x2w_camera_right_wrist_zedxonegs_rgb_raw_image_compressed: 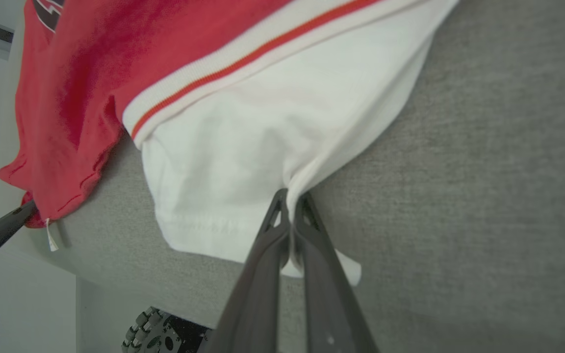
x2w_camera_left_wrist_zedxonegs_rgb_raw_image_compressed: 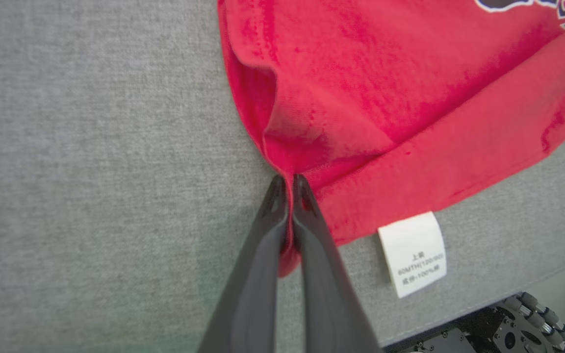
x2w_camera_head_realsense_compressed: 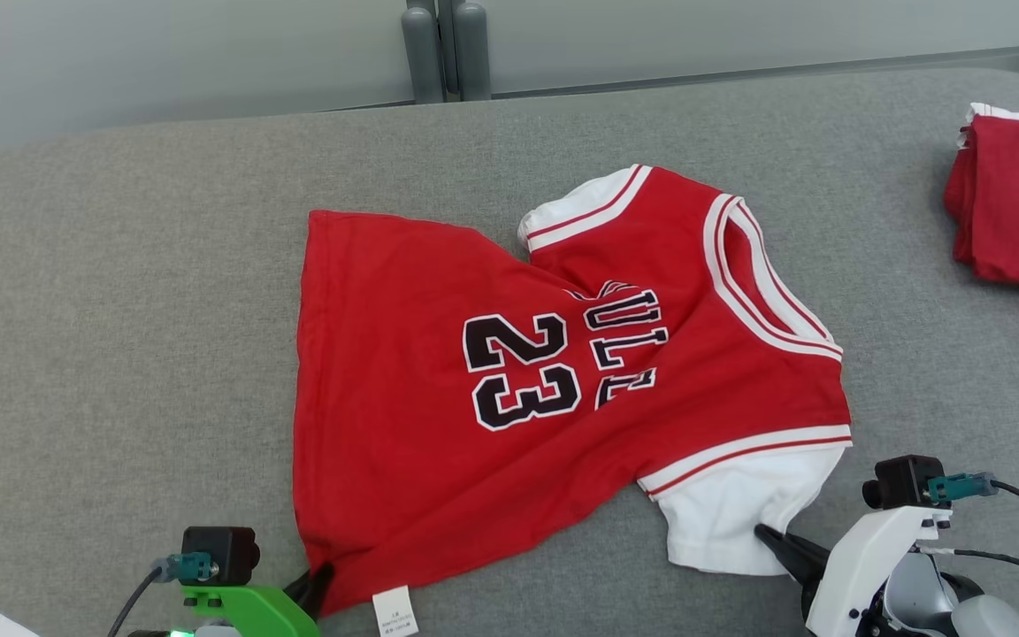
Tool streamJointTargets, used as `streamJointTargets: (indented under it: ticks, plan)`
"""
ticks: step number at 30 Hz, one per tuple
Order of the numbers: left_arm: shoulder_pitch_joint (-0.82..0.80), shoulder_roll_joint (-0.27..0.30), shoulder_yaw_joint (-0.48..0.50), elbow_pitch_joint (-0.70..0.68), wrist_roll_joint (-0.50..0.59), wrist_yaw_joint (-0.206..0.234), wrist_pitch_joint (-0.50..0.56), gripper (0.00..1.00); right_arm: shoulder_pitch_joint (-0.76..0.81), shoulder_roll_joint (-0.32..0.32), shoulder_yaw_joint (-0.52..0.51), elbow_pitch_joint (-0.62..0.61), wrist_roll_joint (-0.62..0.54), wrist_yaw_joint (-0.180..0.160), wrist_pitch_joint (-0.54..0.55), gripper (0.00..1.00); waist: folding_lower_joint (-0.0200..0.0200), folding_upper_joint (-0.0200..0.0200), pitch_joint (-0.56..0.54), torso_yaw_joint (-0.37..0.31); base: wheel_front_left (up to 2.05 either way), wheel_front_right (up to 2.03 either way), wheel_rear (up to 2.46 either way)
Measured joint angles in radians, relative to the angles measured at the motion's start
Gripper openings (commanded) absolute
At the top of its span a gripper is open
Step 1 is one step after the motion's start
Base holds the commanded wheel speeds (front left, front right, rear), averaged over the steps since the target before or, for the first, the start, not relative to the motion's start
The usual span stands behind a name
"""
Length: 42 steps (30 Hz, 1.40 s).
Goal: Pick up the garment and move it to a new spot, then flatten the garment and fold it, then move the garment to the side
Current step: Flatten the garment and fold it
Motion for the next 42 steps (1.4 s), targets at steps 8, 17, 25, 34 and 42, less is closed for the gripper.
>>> streamJointTargets:
  ticks: [8, 17, 25, 34, 42]
  plan:
    - [0.019, 0.018, 0.013, -0.063, 0.011, 0.016, -0.04, 0.0, -0.02, -0.041, 0.032, -0.043, 0.02, 0.0, -0.153, 0.0, 0.0, 0.0, -0.015, 0.005, 0.0, 0.0, 0.0]
    - [-0.092, 0.051, 0.038, -0.15, 0.026, -0.002, -0.101, 0.0, -0.128, -0.119, 0.054, -0.156, 0.107, 0.0, -0.349, 0.0, 0.0, 0.0, 0.015, 0.004, 0.0, 0.0, 0.0]
    - [-0.51, 0.105, 0.044, -0.018, 0.043, -0.036, -0.06, 0.0, -0.543, -0.192, 0.13, -0.111, 0.209, 0.0, -0.399, 0.0, 0.0, 0.0, 0.12, -0.002, 0.0, 0.0, 0.0]
    - [-1.02, 0.107, -0.017, 0.228, 0.028, -0.056, -0.034, 0.0, -1.06, -0.205, 0.217, 0.094, 0.24, 0.0, -0.481, 0.0, 0.0001, 0.0, 0.272, -0.006, 0.0, 0.0, 0.0]
    - [-1.373, 0.122, -0.091, 0.388, 0.007, -0.058, -0.05, 0.0, -1.437, -0.199, 0.296, 0.226, 0.242, 0.0, -0.568, 0.0, 0.0002, 0.0, 0.362, -0.011, 0.0, 0.0, 0.0]
